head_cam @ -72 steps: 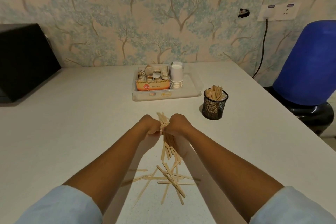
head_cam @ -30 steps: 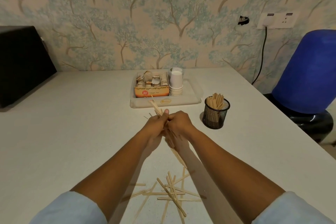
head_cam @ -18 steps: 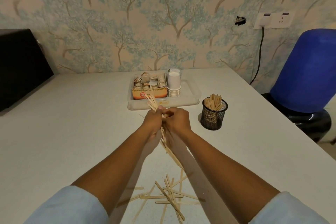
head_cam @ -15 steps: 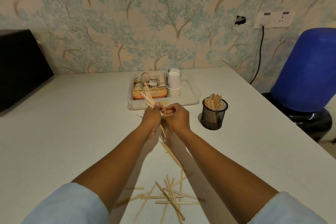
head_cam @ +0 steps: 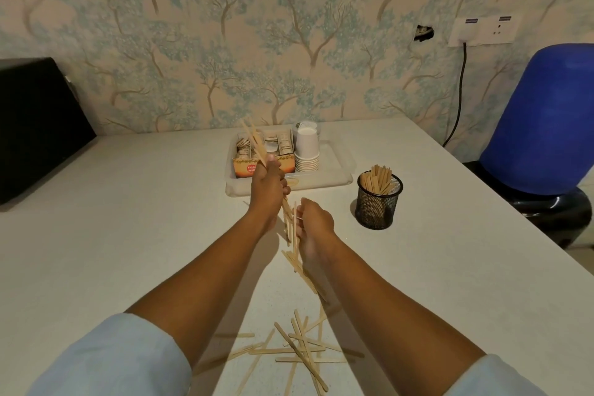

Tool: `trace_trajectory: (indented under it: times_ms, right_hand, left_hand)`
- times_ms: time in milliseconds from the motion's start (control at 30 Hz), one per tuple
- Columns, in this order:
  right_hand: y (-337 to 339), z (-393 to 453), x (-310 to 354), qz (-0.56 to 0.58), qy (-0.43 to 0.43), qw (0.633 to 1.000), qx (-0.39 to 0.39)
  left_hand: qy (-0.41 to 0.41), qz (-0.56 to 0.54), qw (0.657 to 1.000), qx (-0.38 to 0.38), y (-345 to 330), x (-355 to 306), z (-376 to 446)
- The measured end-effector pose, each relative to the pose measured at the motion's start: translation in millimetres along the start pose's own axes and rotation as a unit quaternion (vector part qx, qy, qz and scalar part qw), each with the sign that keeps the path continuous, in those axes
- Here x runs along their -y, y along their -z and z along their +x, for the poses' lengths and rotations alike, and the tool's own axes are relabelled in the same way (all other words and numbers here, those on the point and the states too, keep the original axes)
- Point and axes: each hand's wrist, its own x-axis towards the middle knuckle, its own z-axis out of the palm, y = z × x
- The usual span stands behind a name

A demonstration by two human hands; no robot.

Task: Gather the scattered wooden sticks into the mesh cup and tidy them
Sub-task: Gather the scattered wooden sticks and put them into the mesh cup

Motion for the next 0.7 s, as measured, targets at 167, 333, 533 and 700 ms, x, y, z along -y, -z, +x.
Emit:
trace_trajectory:
  times_ms: [167, 333, 533, 700]
  right_hand:
    - [-5, -3, -2, 0.142, -0.028, 0.989, 0.038]
    - [-7, -13, 3, 0.281, -0.050, 0.954, 0.094]
    - [-7, -16, 1, 0.324, -0.043, 0.940, 0.098]
    - [-10, -16, 0, 0.338, -0.046, 0.937, 0.071]
  left_hand:
    - [0.020, -0.072, 0.995, 0.068, -14, -8, -12]
    - [0.034, -0.139, 0.983, 0.116, -17, -5, -20]
    - [0.055, -0.159, 0.980, 0.107, -23, -7, -22]
    - [0.054, -0.170, 0.981, 0.073, -24, -10, -20]
